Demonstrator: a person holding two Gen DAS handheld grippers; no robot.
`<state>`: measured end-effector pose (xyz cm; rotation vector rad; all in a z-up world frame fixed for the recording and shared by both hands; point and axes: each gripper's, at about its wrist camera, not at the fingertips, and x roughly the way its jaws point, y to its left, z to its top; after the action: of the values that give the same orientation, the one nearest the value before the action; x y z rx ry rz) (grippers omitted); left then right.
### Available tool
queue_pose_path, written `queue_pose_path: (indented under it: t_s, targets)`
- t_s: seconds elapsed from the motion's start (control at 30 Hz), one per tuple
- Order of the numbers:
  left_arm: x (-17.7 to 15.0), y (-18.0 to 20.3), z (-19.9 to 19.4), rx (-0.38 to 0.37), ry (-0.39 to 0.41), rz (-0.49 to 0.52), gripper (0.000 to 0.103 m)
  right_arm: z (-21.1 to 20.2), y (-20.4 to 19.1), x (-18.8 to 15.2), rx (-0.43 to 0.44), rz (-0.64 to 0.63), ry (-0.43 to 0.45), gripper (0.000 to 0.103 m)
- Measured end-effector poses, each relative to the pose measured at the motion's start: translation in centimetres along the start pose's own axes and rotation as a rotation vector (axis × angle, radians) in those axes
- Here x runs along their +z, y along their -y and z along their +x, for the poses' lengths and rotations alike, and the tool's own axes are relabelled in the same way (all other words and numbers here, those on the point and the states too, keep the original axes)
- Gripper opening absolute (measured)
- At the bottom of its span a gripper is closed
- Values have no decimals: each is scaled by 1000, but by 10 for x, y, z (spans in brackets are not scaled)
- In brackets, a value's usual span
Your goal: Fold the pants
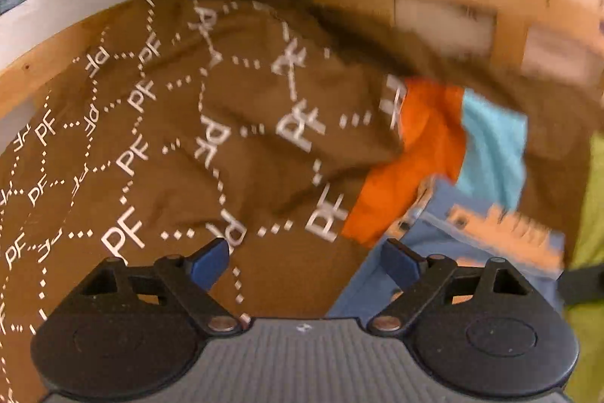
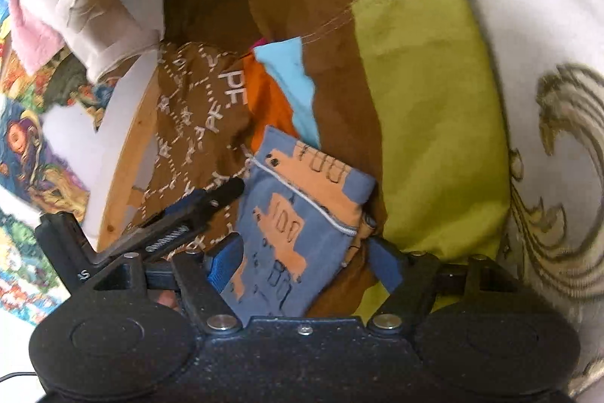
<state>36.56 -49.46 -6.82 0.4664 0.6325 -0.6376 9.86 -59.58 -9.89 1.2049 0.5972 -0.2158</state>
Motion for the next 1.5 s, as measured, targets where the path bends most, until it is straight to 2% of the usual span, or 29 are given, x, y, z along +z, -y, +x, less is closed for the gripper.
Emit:
queue_pose_path:
  t_s: [0.1,0.23,0.27,0.3,0.33,0.4,0.47,0.53,0.6,0.7,0.8,0.83,0.9,1.03,1.1,1.17,1.2,1.33,1.4,1.5]
  targets:
    - [-15,4,7,28,-8,51,92,4,4,-2,-13,44,41,72]
    - [-19,3,4,34,-10,15,92,8,12,-6,-2,109,108,72]
    - [-18,3,4,38,-16,11,91,8,14,-8,5,129,133,67]
    - [-17,3,2,44,-20,12,88,7,15,-8,3,138,147,56]
    - [-16,4,-2,53,-24,17,87,6,16,-9,-5,144,160,50]
    - [-7,5,-14,79,-29,25,85,5,20,-10,-18,165,175,20]
    - [1,5,-25,87,-34,13,85,6,22,-9,-32,159,177,16]
    - [9,1,-37,55,-50,-42,85,4,16,-11,-29,100,192,14]
    - [16,-6,-48,-18,-67,-126,87,0,-5,-15,-39,-83,228,14]
    - [27,-21,-57,-171,-103,-278,91,-4,-48,-35,-62,-490,276,14]
    - [31,-32,-60,-316,-159,-411,92,0,-77,-64,-92,-828,285,14]
    - [32,-34,-59,-343,-174,-434,93,3,-83,-75,-102,-931,277,14]
    - [33,-34,-54,-365,-221,-454,94,8,-88,-92,-116,-1066,255,14]
    - [22,-27,-41,-317,-305,-445,94,22,-94,-114,-142,-1243,213,14]
    - [12,-26,-37,-314,-320,-455,88,24,-95,-119,-145,-1283,202,14]
    - [3,-28,-30,-321,-336,-495,65,26,-94,-120,-145,-1300,195,14]
    - [-2,-29,-27,-331,-342,-521,48,26,-94,-120,-145,-1304,192,14]
    - [-18,-36,-26,-332,-320,-614,17,27,-93,-123,-148,-1314,184,14]
    - [-24,-42,-32,-341,-297,-659,12,24,-91,-123,-148,-1321,186,14]
    - [-32,-49,-46,-348,-256,-701,10,20,-93,-127,-142,-1343,193,14]
